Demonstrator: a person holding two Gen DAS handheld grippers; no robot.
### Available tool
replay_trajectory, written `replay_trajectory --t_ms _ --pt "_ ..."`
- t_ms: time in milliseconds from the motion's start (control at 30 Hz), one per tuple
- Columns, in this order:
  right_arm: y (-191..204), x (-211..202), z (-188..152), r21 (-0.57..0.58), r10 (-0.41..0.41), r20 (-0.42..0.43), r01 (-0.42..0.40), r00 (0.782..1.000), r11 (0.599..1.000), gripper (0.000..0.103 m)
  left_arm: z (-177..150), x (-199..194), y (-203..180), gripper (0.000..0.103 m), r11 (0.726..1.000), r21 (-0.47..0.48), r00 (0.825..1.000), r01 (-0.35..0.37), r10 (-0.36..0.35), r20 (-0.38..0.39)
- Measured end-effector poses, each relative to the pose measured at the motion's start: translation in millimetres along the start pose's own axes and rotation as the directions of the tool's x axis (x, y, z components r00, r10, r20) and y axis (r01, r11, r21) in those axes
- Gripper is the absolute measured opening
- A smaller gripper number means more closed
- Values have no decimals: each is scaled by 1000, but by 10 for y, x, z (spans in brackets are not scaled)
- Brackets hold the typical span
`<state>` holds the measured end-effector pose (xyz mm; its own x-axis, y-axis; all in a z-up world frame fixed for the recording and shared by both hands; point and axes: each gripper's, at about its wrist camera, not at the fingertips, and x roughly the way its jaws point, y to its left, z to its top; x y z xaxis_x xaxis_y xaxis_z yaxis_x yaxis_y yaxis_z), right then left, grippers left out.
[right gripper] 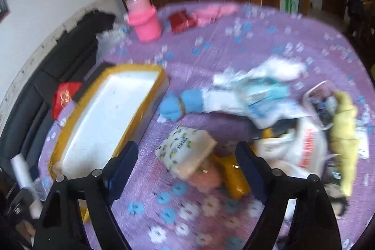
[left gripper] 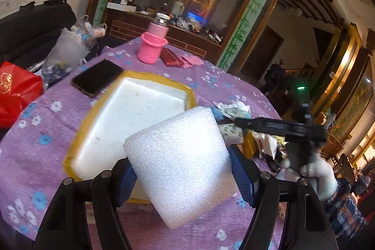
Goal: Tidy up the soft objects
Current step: 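Place the foam block in the box with left tool while right tool places tissue pack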
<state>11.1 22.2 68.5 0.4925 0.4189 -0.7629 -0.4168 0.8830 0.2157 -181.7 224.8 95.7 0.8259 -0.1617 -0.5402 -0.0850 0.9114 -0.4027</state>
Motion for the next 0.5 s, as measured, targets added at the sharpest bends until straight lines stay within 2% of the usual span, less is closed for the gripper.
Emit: replay_trajectory --t_ms 33,67,167,233,333,500 --pt "42 122 31 3 2 -31 -2 1000 1000 73 17 -11 32 76 1000 -2 1000 -3 3 3" --pt "69 284 65 14 -11 -77 12 997 1000 60 27 -25 73 76 1000 -4 1000 -6 6 7" --pt "79 526 99 36 -13 -139 19 990 999 39 76 -9 173 76 1000 -14 1000 -13 13 10" --pt "46 565 74 38 -27 -150 34 988 999 30 116 32 221 76 1000 -23 1000 -10 10 6" --pt "-58 449 66 69 29 -134 -20 991 997 25 205 119 282 76 999 -37 1000 5 -5 2" --pt "-50 212 113 56 59 -93 -54 994 997 23 265 203 288 76 999 -44 1000 17 -18 -3"
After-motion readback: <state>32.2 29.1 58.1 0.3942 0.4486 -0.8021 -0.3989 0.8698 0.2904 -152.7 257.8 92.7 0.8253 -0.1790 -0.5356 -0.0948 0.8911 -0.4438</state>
